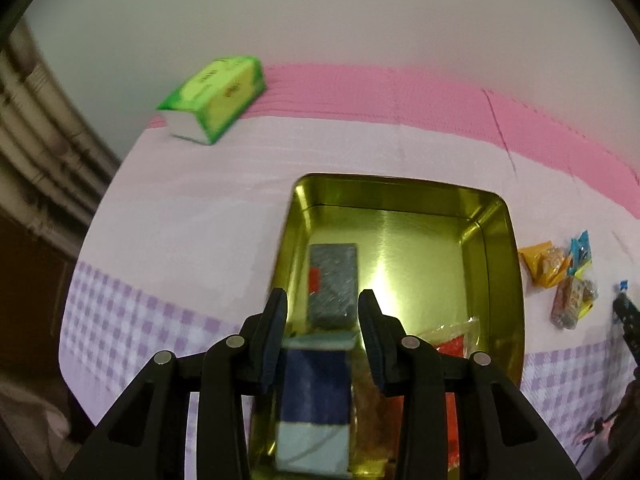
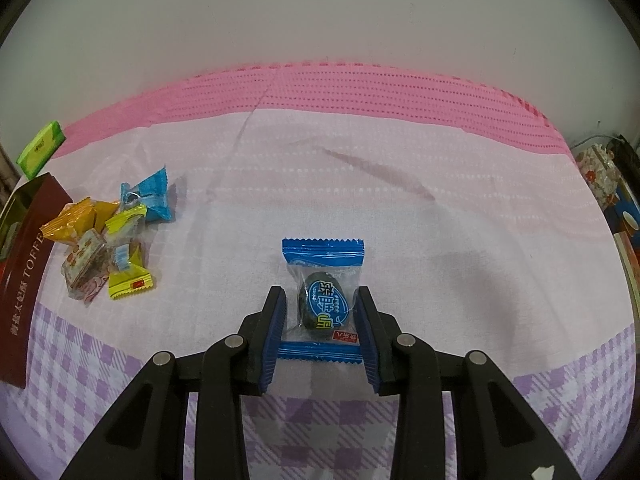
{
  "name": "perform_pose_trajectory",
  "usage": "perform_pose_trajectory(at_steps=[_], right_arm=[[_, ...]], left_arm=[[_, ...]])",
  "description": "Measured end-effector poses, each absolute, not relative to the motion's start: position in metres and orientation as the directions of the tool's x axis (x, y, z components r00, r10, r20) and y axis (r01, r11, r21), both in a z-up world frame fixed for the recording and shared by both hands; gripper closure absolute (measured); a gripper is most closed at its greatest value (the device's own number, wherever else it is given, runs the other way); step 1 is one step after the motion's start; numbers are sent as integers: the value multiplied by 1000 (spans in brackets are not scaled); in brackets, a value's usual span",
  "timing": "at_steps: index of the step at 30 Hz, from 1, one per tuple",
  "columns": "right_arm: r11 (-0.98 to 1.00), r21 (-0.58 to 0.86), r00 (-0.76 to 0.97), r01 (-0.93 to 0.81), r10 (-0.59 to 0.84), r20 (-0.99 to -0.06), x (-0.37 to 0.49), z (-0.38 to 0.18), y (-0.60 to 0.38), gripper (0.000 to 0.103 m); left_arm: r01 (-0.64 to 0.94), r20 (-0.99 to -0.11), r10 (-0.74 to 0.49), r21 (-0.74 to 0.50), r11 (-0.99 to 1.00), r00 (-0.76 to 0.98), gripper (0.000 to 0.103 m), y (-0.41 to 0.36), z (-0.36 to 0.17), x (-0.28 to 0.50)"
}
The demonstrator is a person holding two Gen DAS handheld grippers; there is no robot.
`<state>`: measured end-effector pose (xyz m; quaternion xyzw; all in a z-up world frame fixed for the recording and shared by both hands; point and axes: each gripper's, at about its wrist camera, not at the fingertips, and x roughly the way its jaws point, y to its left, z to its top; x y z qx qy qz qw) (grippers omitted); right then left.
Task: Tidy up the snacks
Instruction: 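Carry the green cake into the gold tin and open the left tool, then carry the blue candy into the gold tin and open the right tool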
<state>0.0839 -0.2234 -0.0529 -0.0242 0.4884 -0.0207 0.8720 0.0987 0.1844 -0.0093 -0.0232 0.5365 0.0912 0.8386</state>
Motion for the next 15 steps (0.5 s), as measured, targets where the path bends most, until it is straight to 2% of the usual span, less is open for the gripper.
perform_pose_trajectory(at_steps=[8,12,15], right_arm=[[996,-75,462,48,-89,-882,96,-52,-220,70],[995,-76,451,60,-95,-887,95,-53,-216,70],[995,-76,444,65,-98,-891,93,-53,-212,74]], left_arm=[[-316,-879,196,54,947,435,65,216,-4,54],[-337,-873,222,72,939,433,59,227,-9,43],[-346,-869,253,102,933,426,59,231,-13,38]])
